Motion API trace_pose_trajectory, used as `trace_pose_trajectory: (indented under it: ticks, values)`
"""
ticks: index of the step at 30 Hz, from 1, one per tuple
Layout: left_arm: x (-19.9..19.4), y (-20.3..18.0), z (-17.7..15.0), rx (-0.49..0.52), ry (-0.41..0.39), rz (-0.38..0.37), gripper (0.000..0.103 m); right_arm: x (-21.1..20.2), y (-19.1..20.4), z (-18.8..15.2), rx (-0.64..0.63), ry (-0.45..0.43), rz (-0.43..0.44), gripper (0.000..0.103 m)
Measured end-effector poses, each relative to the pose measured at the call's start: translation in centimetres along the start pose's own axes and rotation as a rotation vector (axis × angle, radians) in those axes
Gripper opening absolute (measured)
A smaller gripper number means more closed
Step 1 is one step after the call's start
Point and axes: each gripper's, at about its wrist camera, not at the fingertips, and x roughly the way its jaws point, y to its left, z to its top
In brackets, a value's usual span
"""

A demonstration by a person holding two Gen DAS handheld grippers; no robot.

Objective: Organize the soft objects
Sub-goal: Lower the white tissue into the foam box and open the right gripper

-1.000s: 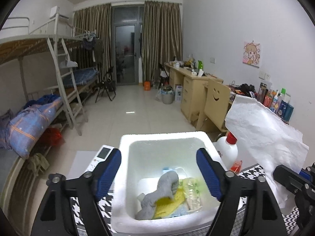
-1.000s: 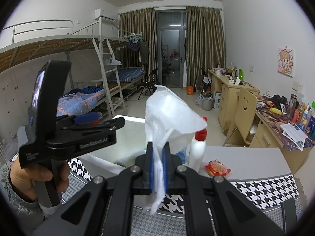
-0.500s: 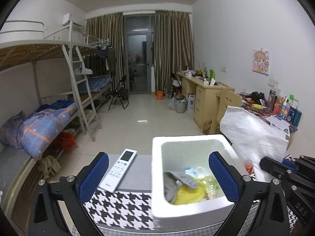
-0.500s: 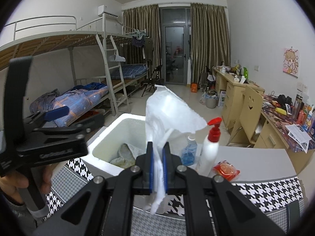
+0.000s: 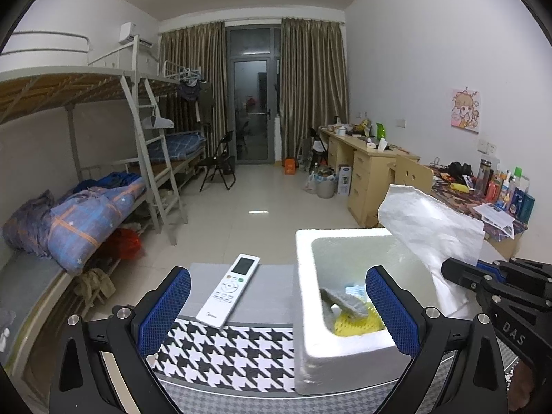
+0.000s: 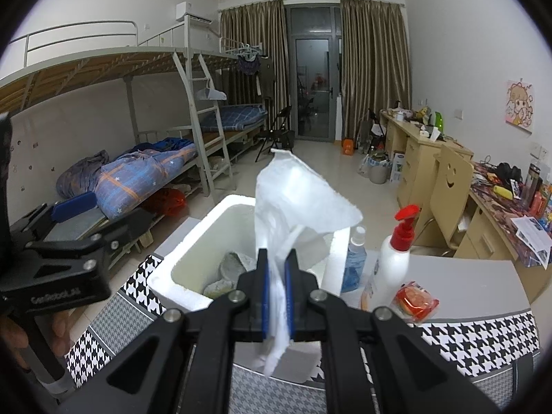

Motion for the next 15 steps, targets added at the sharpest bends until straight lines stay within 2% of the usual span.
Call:
trace_pose_trajectory:
  ticks: [13, 15]
  values:
    - [-1.3, 2.0, -1.2, -0.022, -0.012, 0.031, 0.102, 2.8, 0.1, 0.0, 0.027, 0.059, 0.011, 0.011]
    - [-1.2, 2.2, -1.3, -0.032, -0.009, 0.031, 0.102, 3.3, -0.1, 0.0, 0.043, 0.070, 0.011, 0.014]
